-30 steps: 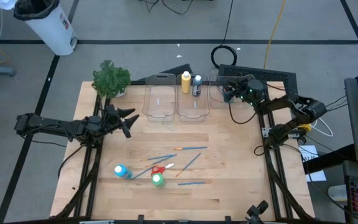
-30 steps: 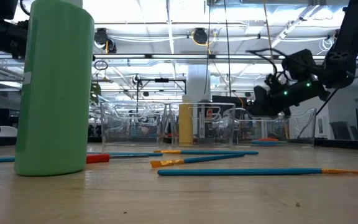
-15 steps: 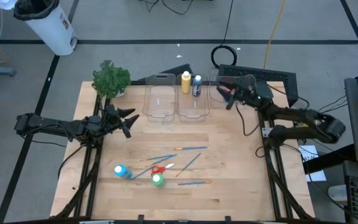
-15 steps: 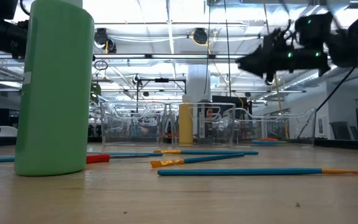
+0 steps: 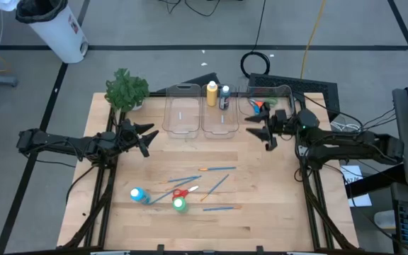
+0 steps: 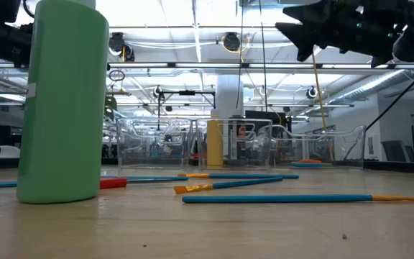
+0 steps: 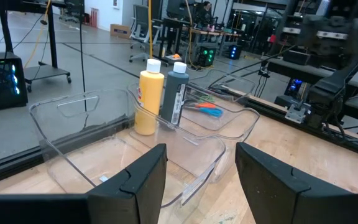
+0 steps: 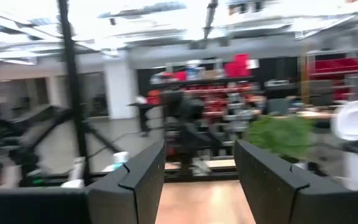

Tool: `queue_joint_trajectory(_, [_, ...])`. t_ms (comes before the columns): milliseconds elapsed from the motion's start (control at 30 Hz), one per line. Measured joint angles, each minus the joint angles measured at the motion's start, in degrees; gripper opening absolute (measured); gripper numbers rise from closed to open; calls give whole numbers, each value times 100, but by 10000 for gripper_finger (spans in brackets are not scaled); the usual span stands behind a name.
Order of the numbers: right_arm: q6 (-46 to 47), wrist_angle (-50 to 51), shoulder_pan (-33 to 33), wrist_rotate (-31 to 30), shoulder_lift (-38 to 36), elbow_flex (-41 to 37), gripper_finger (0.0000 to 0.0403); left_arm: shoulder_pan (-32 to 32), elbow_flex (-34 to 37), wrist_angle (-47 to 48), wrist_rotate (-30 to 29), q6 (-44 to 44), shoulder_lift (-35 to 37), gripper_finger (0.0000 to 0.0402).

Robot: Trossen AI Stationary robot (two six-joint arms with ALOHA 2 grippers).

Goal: Pick & Place Paint Supplies
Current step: Put the blue paint bottle into the middle transparent bin

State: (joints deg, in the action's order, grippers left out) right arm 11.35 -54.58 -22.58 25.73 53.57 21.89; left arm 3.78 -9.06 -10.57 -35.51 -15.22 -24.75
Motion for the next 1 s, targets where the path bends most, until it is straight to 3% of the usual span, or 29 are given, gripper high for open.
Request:
queue_joint_trajectory(300, [-2,208,1043,-9,1,0,186,-1,0,-370,1,-148,0,198])
queue_joint_trajectory(500, [-4,268,1401,-34,1,0,177,3,0,-421,178,-1405,2,198])
queue_joint_trajectory(600, [-26,268,1448,-39,1,0,172,3,0,-420,1121,-1733,2,198])
queue_joint_trajectory(800, [-279,261,1446,-114,1,0,173,57,0,-818,4163,-1770,-2,198])
queue_joint_trajectory(867, [-368,261,1446,-298,1,0,173,227,0,-1377,4548,-1470,-81,198])
queue_joint_trajectory(1000, [-455,261,1443,-504,1,-2,171,695,-3,-2810,4385,-999,-555,198])
